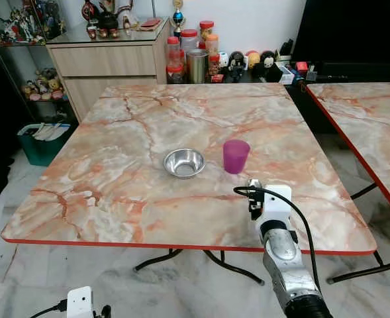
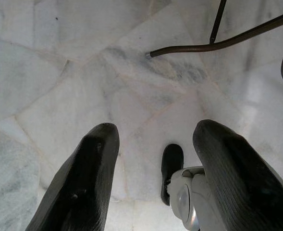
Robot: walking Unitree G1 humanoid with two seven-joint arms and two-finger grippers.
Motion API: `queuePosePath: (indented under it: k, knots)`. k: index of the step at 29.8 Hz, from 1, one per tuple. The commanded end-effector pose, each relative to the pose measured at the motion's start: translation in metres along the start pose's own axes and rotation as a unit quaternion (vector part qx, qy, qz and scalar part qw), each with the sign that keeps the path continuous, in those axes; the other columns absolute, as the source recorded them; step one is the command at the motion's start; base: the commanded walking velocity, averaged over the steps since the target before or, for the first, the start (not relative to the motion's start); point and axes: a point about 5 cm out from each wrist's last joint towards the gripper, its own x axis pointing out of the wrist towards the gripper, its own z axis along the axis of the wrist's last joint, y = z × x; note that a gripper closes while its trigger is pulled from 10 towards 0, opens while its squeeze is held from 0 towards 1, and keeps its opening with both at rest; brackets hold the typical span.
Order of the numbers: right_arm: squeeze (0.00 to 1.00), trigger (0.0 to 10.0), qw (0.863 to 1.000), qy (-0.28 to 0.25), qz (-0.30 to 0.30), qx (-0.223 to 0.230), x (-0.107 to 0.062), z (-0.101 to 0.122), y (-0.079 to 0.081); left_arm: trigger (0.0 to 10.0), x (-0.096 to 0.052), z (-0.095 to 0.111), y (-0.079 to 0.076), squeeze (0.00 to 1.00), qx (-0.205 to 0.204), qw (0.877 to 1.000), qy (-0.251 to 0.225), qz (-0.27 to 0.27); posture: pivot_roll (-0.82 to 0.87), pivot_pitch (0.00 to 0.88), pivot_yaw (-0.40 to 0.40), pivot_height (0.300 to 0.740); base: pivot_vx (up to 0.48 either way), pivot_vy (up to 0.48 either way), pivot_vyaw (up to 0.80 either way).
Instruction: Setting the table
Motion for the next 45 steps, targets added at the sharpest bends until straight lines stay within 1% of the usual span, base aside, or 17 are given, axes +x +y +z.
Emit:
queuePosePath:
  k: [1, 5, 12, 15, 20, 24, 28, 30, 34, 42, 45]
  knots:
    - [0.0, 10.0, 1.0, 0.016, -0.009, 0.016, 0.0, -0.001, -0.002, 10.0, -0.001, -0.004, 0.002, 0.0, 0.011, 1.0, 0.011, -0.002, 0.06, 0.0, 0.034, 0.74, 0.0, 0.0, 0.0]
    - [0.0, 10.0, 1.0, 0.02, -0.011, 0.014, 0.0, -0.001, -0.003, 10.0, -0.001, -0.004, 0.002, 0.0, 0.012, 1.0, 0.012, -0.002, 0.06, 0.0, 0.034, 0.74, 0.0, 0.0, 0.0]
    - [0.0, 10.0, 1.0, 0.019, 0.01, 0.01, 0.01, 0.007, -0.004, 10.0, -0.001, -0.003, 0.003, 0.0, 0.017, 1.0, 0.013, -0.005, 0.05, 0.0, 0.033, 0.74, 0.0, 0.0, 0.0]
    - [0.0, 10.0, 0.999, 0.018, 0.027, 0.009, 0.012, 0.009, -0.002, 10.0, -0.001, -0.003, 0.001, 0.0, 0.017, 1.0, 0.014, -0.006, 0.06, 0.0, 0.029, 0.74, 0.0, 0.0, 0.0]
    - [0.0, 10.0, 0.999, 0.019, 0.026, 0.008, 0.013, 0.01, -0.001, 10.0, -0.001, -0.004, 0.0, 0.0, 0.017, 1.0, 0.015, -0.009, 0.06, 0.0, 0.024, 0.74, 0.0, 0.0, 0.0]
    - [0.0, 10.0, 0.999, 0.027, 0.036, 0.001, 0.014, 0.009, 0.002, 10.0, -0.001, -0.005, -0.001, 0.0, 0.017, 1.0, 0.017, -0.009, 0.06, 0.0, 0.023, 0.74, 0.0, 0.0, 0.0]
    - [0.0, 10.0, 0.999, 0.035, 0.041, 0.006, 0.014, 0.007, 0.005, 10.0, -0.001, -0.004, -0.001, 0.0, 0.015, 1.0, 0.017, -0.008, 0.06, 0.0, 0.023, 0.74, 0.0, 0.0, 0.0]
    - [0.0, 10.0, 0.997, 0.049, 0.063, 0.019, 0.014, 0.002, 0.012, 10.0, 0.0, -0.004, -0.001, 0.0, 0.015, 1.0, 0.017, -0.008, 0.06, 0.0, 0.023, 0.74, 0.0, 0.0, 0.0]
    - [0.0, 10.0, 0.996, 0.051, 0.07, 0.018, 0.012, -0.001, 0.019, 10.0, 0.0, -0.004, -0.002, 0.0, 0.012, 1.0, 0.017, -0.008, 0.06, 0.0, 0.024, 0.74, 0.0, 0.0, 0.0]
    - [0.0, 10.0, 0.996, 0.049, 0.068, 0.024, 0.013, 0.001, 0.021, 10.0, 0.0, -0.004, -0.001, 0.0, 0.005, 1.0, 0.017, -0.005, 0.07, 0.0, 0.019, 0.74, 0.0, 0.0, 0.0]
    - [0.0, 10.0, 0.997, 0.043, 0.062, 0.029, 0.014, 0.003, 0.02, 10.0, 0.0, -0.004, -0.001, 0.0, 0.003, 1.0, 0.017, -0.003, 0.07, 0.0, 0.019, 0.74, 0.0, 0.0, 0.0]
